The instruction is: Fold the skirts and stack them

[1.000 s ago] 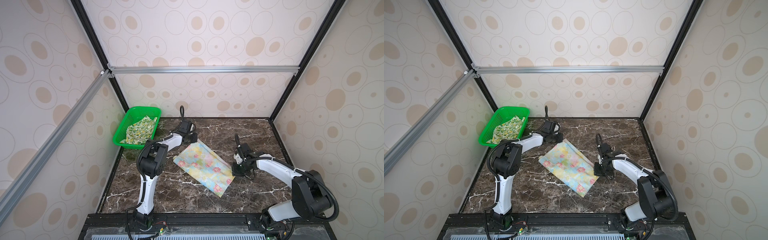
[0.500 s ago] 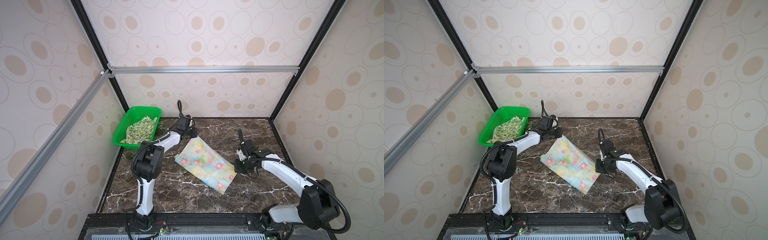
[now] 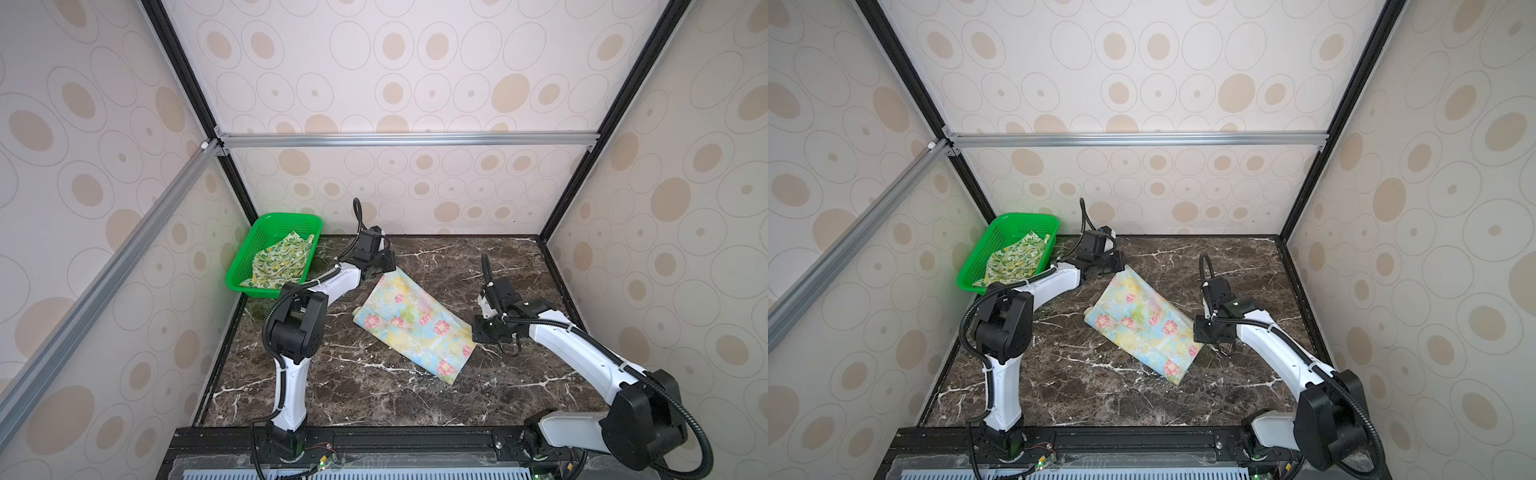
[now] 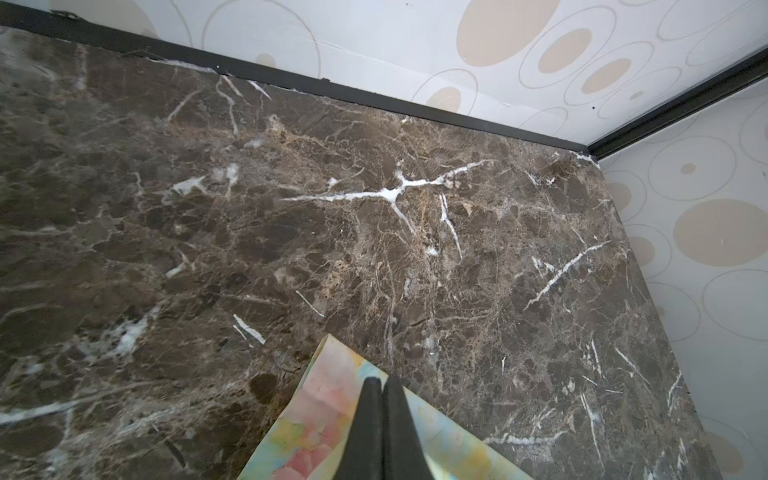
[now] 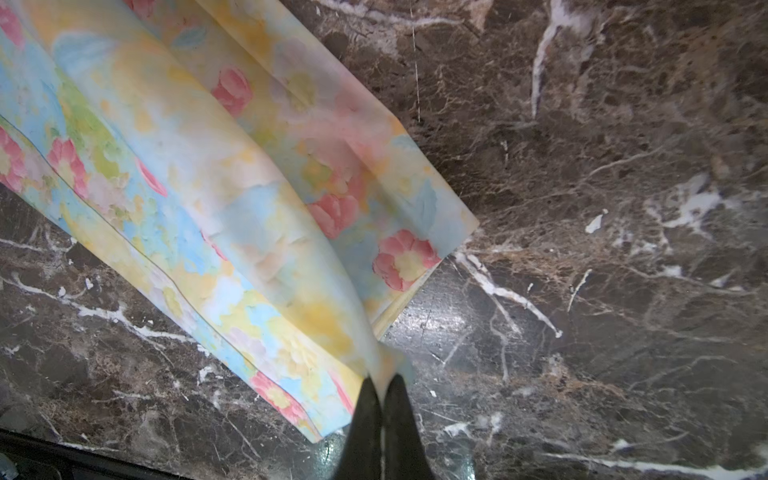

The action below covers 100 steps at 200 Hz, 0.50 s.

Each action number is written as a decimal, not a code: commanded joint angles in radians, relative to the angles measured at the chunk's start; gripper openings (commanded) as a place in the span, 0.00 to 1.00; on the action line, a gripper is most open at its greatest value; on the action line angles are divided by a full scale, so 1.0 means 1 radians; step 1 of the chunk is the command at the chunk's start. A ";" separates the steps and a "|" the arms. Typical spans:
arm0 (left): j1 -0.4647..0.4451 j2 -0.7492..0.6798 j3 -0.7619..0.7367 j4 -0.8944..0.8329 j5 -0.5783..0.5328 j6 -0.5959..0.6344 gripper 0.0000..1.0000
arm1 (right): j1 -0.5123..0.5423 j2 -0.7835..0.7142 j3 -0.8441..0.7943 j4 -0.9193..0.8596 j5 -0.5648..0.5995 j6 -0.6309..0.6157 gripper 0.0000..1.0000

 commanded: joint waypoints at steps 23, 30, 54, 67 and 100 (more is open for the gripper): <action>0.008 -0.059 -0.021 0.082 -0.013 -0.019 0.00 | 0.004 -0.058 0.041 -0.047 0.050 -0.005 0.00; 0.007 -0.058 -0.024 0.096 -0.006 -0.022 0.00 | 0.004 -0.058 0.045 -0.045 0.058 -0.007 0.00; 0.007 -0.032 -0.012 0.140 0.005 -0.033 0.00 | 0.004 -0.036 0.052 -0.031 0.077 -0.014 0.00; 0.008 -0.006 -0.005 0.169 0.011 -0.043 0.00 | 0.005 -0.012 0.057 -0.020 0.086 -0.019 0.00; 0.006 0.059 0.015 0.244 0.026 -0.073 0.00 | 0.003 0.047 0.063 0.013 0.112 -0.025 0.00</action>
